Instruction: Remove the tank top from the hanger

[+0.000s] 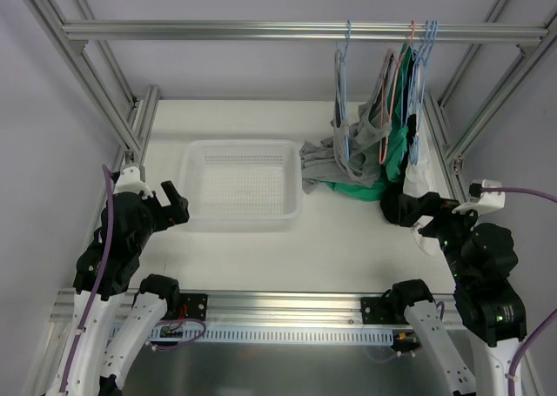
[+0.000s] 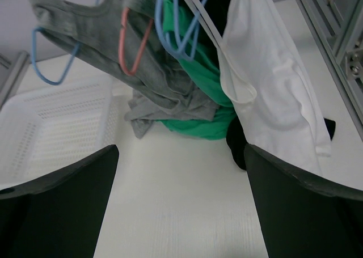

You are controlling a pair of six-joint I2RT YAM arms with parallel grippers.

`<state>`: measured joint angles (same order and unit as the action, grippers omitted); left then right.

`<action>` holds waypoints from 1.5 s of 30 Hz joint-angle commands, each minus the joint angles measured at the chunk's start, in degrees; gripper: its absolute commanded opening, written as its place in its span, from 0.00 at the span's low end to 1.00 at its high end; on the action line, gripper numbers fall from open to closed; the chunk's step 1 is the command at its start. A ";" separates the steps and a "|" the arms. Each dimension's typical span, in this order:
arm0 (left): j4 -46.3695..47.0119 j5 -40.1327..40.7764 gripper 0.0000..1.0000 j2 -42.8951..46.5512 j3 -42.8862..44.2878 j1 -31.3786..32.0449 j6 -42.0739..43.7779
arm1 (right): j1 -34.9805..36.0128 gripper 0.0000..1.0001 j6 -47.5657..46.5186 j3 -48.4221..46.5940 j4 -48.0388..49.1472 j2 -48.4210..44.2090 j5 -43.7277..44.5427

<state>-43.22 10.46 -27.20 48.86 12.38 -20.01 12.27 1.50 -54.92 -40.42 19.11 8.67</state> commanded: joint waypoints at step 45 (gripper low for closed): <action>2.00 -3.07 0.99 -0.05 -0.35 0.01 0.50 | 22.79 0.24 -16.27 -63.12 -1.50 72.82 19.20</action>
<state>-43.11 7.92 -27.35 48.80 12.38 -20.01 34.74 -15.29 -115.52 -43.94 92.18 25.43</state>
